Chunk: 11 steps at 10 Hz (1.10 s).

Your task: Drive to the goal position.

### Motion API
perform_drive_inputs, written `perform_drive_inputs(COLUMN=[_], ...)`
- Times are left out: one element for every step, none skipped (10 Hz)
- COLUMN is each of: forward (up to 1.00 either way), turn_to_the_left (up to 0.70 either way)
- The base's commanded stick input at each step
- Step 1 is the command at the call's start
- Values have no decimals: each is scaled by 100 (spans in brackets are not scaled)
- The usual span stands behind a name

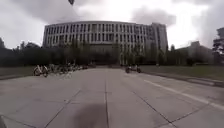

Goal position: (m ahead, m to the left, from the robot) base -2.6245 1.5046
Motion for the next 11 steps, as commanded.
perform_drive_inputs(forward=[74,74,74,74,74,74,74,75,75,75,85], turn_to_the_left=[1,1,2,4,5,2,0,0,0,0,0])
